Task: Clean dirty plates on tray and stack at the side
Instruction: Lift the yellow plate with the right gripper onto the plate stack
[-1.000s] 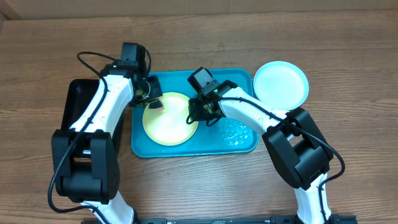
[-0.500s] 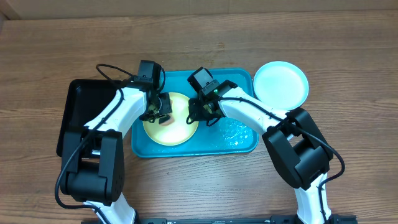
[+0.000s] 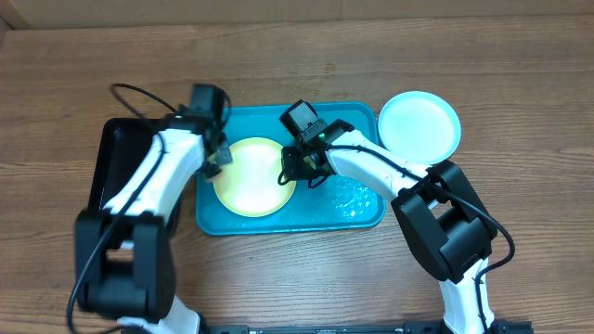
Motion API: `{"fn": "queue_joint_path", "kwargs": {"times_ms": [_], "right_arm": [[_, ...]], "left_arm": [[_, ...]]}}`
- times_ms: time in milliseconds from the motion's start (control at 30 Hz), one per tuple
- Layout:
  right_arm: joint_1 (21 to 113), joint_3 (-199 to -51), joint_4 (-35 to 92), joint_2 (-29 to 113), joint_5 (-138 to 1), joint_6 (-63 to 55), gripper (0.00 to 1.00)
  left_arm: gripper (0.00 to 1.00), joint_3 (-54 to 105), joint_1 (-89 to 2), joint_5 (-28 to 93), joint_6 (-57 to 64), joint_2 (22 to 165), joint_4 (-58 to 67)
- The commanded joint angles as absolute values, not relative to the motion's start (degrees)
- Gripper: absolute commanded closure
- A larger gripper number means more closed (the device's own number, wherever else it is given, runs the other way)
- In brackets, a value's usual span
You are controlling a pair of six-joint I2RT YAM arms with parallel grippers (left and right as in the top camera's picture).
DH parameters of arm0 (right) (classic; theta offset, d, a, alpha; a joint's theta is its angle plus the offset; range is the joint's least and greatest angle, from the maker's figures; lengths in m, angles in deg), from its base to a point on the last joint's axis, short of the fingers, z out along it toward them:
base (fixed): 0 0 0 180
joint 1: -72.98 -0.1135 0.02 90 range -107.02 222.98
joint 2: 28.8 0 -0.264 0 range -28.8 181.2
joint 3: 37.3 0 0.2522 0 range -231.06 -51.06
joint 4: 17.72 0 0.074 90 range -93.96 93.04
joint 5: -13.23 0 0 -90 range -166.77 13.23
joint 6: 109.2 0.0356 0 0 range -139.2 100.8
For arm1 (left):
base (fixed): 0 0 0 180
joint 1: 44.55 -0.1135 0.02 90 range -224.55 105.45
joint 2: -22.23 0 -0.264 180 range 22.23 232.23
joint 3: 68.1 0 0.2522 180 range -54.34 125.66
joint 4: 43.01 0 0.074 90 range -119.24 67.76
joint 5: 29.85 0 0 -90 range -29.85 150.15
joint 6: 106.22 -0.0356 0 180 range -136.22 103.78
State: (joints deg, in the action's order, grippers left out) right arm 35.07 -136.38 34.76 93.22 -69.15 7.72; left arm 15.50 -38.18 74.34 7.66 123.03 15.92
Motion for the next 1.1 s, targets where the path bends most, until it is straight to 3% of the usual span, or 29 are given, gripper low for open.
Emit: {"fn": "queue_joint_path", "kwargs": {"times_ms": [0,200,367,500,767,967,1067], "right_arm": [[35.9,-136.5,37.1,94.3,-74.1,6.1,0.96],[34.0,-144.1,43.2,91.6,-76.5,-3.2,0.96],[30.8,-154.7,52.9,89.5,-95.0,-3.6,0.96],[27.0,-165.5,63.2,89.3,-112.0,-12.2,0.96],[20.3,-177.3,76.5,89.3,-138.7,-14.3,0.96],[15.8,-178.6,79.1,89.3,-149.2,-27.2,0.96],[14.1,-178.6,78.7,89.3,-155.4,-28.3,0.96]], "left_arm": [[0.96,18.7,-40.7,74.5,9.6,113.5,15.0],[0.96,18.7,-47.2,73.6,10.0,104.5,15.6],[0.96,18.2,-55.9,68.7,10.0,104.8,17.9],[0.96,17.8,-62.0,62.9,10.0,106.3,18.0],[0.95,17.8,-65.2,60.3,10.0,108.2,18.2],[0.96,17.8,-65.0,57.3,10.0,108.2,18.2],[0.96,17.8,-65.0,57.3,10.0,108.2,18.2]]}}
